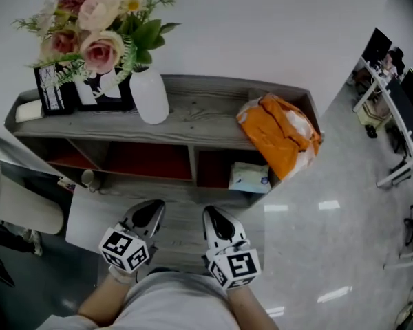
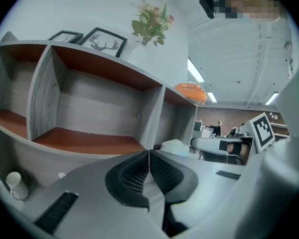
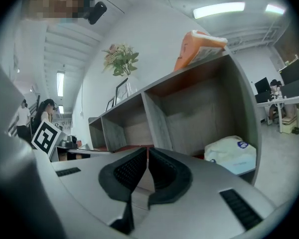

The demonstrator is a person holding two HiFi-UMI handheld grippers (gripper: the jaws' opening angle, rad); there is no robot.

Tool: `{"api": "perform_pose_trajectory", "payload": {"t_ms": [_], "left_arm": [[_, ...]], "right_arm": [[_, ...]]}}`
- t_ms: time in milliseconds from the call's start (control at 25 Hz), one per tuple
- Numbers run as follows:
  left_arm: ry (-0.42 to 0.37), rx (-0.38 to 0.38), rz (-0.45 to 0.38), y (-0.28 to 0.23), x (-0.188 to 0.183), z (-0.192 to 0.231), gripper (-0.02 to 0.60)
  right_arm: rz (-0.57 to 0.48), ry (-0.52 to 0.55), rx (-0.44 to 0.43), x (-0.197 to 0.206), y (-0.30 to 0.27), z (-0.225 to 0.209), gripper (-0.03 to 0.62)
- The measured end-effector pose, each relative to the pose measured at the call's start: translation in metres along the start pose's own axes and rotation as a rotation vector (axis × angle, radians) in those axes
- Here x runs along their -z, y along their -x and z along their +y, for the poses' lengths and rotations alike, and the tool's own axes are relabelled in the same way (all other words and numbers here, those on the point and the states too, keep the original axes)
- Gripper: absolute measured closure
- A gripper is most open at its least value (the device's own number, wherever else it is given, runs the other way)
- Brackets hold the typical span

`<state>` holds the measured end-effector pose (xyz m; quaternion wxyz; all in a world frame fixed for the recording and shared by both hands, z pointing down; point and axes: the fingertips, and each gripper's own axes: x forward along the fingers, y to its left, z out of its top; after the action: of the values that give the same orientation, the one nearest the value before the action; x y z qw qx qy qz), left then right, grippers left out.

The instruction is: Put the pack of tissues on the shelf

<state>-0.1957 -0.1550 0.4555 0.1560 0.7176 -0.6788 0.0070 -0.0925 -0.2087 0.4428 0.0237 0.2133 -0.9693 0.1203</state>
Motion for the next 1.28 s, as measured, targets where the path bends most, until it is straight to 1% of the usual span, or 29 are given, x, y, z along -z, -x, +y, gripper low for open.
{"api": "perform_pose_trajectory", "payload": {"t_ms": [160,320,600,800,1280], "left_arm": [[0.023,-0.055,-0.004,0.019,0.003,0.018,0.561],[0.038,-0.094,-0.005,0.032,0.006,0.029,0.561],[0.056,-0.124,-0.012,0.043,0.008,0.041,0.561],[0.06,-0.123,-0.01,0.042,0.009,0.04,0.561],[0.052,-0.093,-0.001,0.034,0.009,0.029,0.561]], "right_arm": [[0.014,0.001,-0.064,0.004,-0.018,0.021,0.569],[0.024,0.001,-0.109,0.007,-0.03,0.036,0.569],[0.039,0.005,-0.157,0.01,-0.042,0.051,0.569],[0.064,0.036,-0.151,0.014,-0.041,0.051,0.569],[0.054,0.024,-0.121,0.014,-0.031,0.041,0.569]]}}
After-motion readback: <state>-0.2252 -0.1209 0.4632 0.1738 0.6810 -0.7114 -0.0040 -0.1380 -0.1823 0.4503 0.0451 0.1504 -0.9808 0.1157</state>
